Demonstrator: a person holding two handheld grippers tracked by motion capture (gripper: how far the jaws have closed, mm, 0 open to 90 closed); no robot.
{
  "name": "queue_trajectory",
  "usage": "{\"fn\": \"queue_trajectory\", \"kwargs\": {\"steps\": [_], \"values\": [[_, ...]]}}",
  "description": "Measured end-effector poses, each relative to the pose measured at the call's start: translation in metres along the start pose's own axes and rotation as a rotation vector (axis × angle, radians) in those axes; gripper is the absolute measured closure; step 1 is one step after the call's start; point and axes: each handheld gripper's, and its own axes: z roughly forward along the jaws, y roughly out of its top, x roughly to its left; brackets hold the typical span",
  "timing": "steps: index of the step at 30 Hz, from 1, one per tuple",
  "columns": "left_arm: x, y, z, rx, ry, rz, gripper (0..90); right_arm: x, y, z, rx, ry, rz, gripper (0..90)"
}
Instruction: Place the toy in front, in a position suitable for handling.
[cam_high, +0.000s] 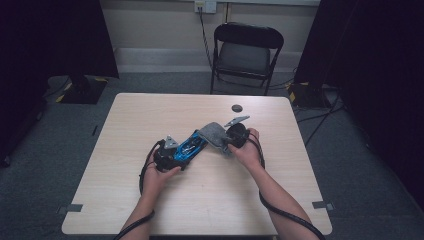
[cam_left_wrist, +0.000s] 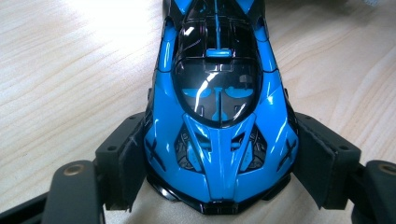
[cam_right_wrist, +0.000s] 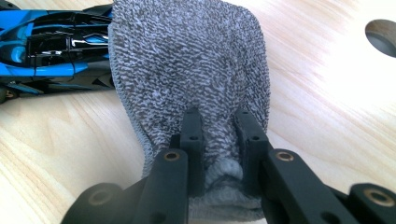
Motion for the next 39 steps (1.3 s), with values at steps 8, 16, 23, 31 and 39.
{"fn": "queue_trajectory", "kwargs": {"steps": [8,16,23,31,39], "values": [[0.0,0.0,0.0,0.001,0.0,0.0,25.6,-0.009,-0.008,-0.007,0.001,-0.013,0.007,76.5],[0.0,0.0,0.0,-0.002,-0.001,0.002,25.4,-0.015,-0.014,-0.023,-0.003,-0.041,-0.011,76.5],[0.0,0.001,0.001,0.001,-0.007,-0.004,24.2,-0.019,-0.021,-0.036,-0.016,-0.043,0.001,76.5],[0.001,0.007,-0.005,0.051,-0.034,-0.013,22.8,-0.015,-0.031,-0.045,-0.032,-0.044,-0.011,76.5],[0.0,0.012,-0.009,0.042,-0.028,-0.026,24.1,-0.015,-0.038,-0.042,-0.021,-0.04,-0.002,76.5]]}}
